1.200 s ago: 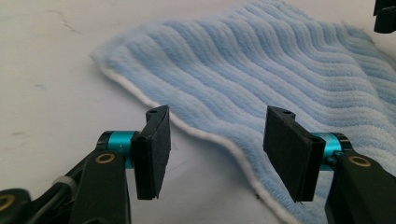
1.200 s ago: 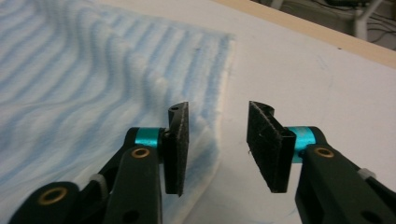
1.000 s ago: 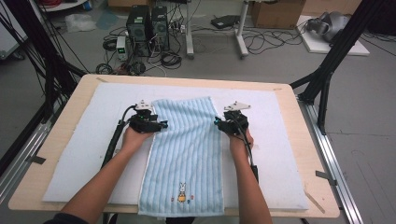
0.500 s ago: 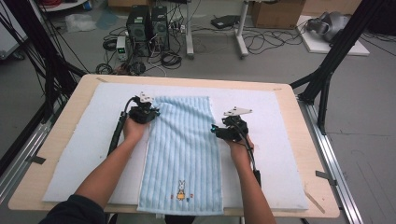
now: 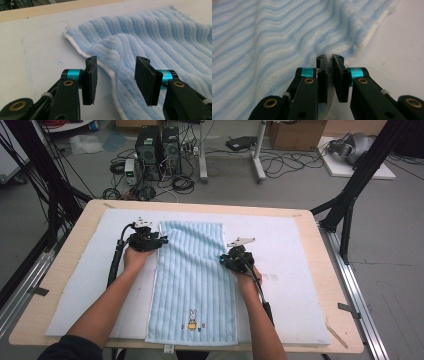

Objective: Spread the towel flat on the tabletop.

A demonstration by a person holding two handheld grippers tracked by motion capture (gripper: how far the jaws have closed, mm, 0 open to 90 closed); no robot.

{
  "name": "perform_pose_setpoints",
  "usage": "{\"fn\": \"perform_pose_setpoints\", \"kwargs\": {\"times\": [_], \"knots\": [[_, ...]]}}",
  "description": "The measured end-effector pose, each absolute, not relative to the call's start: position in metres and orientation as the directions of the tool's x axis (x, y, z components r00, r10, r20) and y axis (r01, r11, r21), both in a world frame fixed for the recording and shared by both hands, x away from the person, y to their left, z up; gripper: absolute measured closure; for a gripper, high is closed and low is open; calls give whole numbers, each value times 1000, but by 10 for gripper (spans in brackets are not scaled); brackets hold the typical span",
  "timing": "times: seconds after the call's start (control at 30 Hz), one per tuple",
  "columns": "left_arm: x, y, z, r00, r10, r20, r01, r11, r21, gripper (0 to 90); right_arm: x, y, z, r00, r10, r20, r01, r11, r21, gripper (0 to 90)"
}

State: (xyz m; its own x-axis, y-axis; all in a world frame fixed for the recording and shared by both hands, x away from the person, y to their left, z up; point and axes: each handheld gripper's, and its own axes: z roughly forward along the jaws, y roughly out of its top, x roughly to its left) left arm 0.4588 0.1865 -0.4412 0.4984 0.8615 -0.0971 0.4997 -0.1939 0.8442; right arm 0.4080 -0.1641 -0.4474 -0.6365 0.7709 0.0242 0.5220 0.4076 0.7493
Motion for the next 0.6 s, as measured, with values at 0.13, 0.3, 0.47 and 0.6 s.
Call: {"fn": "perform_pose_setpoints", "kwargs": {"times": [0.13, 0.3, 0.47, 0.6], "knots": [[456, 186, -441, 502, 857, -112, 514, -192, 836, 518, 412, -175, -444, -503, 861, -73, 515, 366, 775, 856], [448, 176, -436, 557, 816, -157, 535, -208, 819, 519, 415, -192, -447, -402, 914, -61, 561, 299, 772, 695], [432, 160, -438, 594, 786, -170, 517, -211, 830, 480, 408, -198, -440, -438, 899, -3, 539, 266, 799, 580], [429, 147, -450, 629, 767, -130, 534, -305, 788, 443, 394, -198, -434, -485, 874, -7, 500, 284, 818, 542]]}}
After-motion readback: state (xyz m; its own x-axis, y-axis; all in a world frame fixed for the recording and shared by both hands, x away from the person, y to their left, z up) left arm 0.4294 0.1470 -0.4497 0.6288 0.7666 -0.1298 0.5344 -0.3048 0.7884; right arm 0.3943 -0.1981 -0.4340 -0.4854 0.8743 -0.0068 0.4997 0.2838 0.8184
